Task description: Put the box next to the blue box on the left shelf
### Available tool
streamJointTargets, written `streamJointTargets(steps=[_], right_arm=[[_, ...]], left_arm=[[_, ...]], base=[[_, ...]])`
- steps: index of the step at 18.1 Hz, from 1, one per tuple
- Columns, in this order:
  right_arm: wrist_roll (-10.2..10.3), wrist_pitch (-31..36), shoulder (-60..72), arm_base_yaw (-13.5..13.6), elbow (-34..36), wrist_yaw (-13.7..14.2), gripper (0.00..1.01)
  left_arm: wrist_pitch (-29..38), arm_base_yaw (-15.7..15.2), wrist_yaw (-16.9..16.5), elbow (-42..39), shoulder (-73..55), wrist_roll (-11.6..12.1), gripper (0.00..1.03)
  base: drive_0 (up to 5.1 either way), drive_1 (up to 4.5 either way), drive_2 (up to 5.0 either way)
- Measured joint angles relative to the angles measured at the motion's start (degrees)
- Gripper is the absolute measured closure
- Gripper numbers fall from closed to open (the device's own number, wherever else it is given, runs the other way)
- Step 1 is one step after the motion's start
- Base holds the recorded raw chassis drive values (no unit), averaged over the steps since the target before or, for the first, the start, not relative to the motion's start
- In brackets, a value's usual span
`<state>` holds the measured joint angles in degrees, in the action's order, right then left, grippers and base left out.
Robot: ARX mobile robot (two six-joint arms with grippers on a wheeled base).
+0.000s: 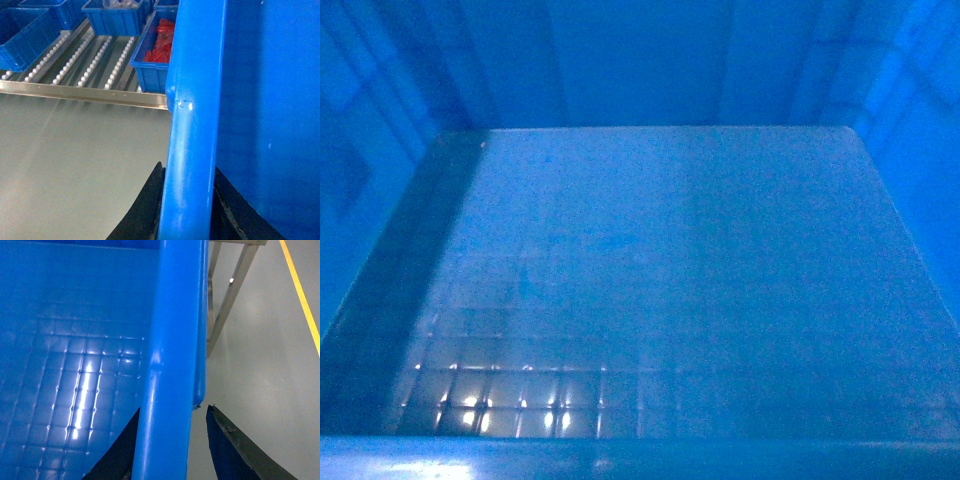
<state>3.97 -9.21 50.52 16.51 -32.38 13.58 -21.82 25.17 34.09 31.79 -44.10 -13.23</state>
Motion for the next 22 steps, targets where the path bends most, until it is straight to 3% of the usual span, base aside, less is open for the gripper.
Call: streamJointTargets(steps=[7, 22], right_arm=[[0.0, -0.1, 0.0, 0.0, 0.0, 0.0, 0.68], [0.0, 0.1, 0.0, 0.0, 0.0, 0.0, 0.68]], left_arm=[[-0.1, 0.0, 0.0, 0.0, 0.0, 0.0, 0.86], [0.2, 0.0, 0.0, 0.0, 0.0, 0.1, 0.86]], base=[[-4.7, 0.99, 3.7], [-5.0, 2.43, 2.4]])
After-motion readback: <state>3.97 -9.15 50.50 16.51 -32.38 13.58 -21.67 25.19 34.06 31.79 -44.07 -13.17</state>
